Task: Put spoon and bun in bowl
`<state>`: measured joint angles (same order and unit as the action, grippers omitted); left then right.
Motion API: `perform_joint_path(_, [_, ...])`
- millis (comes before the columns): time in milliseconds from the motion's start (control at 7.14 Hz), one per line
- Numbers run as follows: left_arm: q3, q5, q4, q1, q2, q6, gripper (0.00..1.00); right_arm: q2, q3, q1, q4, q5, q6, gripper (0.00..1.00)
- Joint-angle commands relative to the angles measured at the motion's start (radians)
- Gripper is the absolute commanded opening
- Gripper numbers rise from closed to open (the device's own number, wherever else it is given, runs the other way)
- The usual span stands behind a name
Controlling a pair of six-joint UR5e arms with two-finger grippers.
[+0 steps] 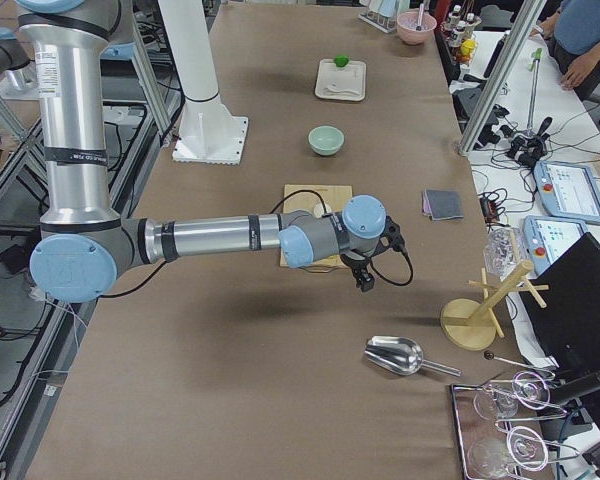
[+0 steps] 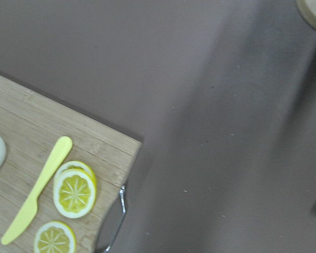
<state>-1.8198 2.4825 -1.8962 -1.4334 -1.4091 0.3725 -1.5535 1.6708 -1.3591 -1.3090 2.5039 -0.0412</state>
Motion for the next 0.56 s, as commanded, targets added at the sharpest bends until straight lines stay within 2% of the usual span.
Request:
perform_joint_path(0, [0.004, -0.092, -0.065, 0.111, -0.066, 0.197, 0.98, 0.003, 0.088, 0.162, 0.074, -0.084, 0.326, 1.0])
perform_joint_path(280, [0.008, -0.207, -0.063, 0.302, -0.192, 0.453, 0.97, 0.012, 0.119, 0.294, 0.137, -0.187, 0.499, 0.98])
perform_joint_path(420, [0.011, -0.244, -0.058, 0.361, -0.227, 0.498, 0.97, 0.013, 0.174, 0.392, 0.137, -0.283, 0.602, 0.95])
